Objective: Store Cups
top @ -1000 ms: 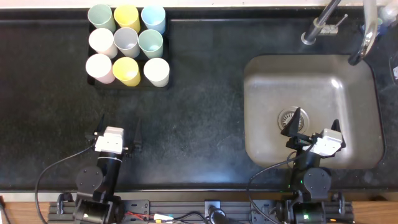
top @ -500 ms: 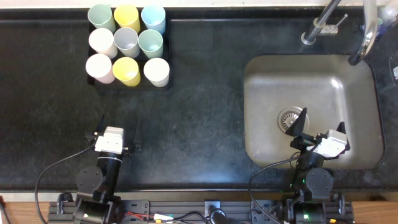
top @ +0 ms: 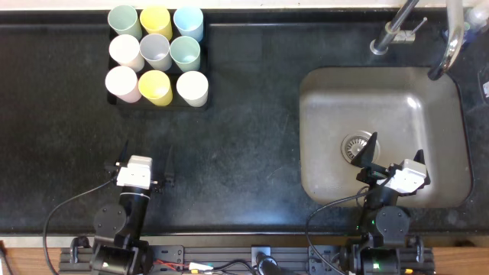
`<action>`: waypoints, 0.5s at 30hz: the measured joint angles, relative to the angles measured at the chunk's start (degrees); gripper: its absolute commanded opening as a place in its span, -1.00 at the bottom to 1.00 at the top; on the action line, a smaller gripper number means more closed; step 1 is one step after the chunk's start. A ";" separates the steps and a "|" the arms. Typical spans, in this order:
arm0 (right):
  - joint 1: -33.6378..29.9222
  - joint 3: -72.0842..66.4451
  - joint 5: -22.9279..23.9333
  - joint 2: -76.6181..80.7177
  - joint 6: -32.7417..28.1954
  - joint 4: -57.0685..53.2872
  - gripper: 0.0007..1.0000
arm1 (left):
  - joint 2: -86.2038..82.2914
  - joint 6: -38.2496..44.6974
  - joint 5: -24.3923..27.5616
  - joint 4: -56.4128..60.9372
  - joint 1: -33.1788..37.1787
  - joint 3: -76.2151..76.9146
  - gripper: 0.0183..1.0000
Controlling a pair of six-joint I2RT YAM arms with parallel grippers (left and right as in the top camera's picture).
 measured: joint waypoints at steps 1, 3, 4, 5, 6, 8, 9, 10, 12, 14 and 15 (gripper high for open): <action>0.13 0.00 -0.50 0.00 0.48 0.00 1.00 | 0.00 0.00 0.00 0.00 0.00 0.00 1.00; 0.70 0.00 -2.14 0.00 1.88 -0.02 1.00 | 0.00 0.00 0.00 0.00 0.00 0.00 1.00; 1.20 0.00 -3.26 0.00 2.51 -0.04 0.99 | 0.00 0.00 0.00 0.00 0.00 0.00 1.00; 1.73 0.00 -4.90 0.00 3.10 -0.11 0.99 | 0.00 0.00 0.00 0.00 0.00 0.00 1.00; 2.05 0.00 -6.19 0.00 3.63 -0.11 1.00 | 0.00 0.00 0.00 0.00 0.00 0.00 1.00; 2.34 0.00 -9.68 0.00 4.28 -0.63 0.99 | 0.00 0.00 0.00 0.00 0.00 0.00 1.00; 2.34 0.00 -11.50 0.00 4.61 -1.16 0.99 | 0.00 0.00 0.00 0.00 0.00 0.00 1.00; 2.34 0.00 -12.68 0.00 4.74 -1.36 1.00 | 0.00 0.00 0.00 0.00 0.00 0.00 1.00; 2.34 0.00 -14.49 0.00 5.14 -1.38 0.99 | 0.00 0.00 0.00 0.00 0.00 0.00 1.00; 2.34 0.00 -15.74 0.00 5.33 -1.36 1.00 | 0.00 0.00 0.00 0.00 0.00 0.00 1.00; 2.34 0.00 -16.09 0.00 5.40 -1.38 0.99 | 0.00 0.00 0.00 0.00 0.00 0.00 1.00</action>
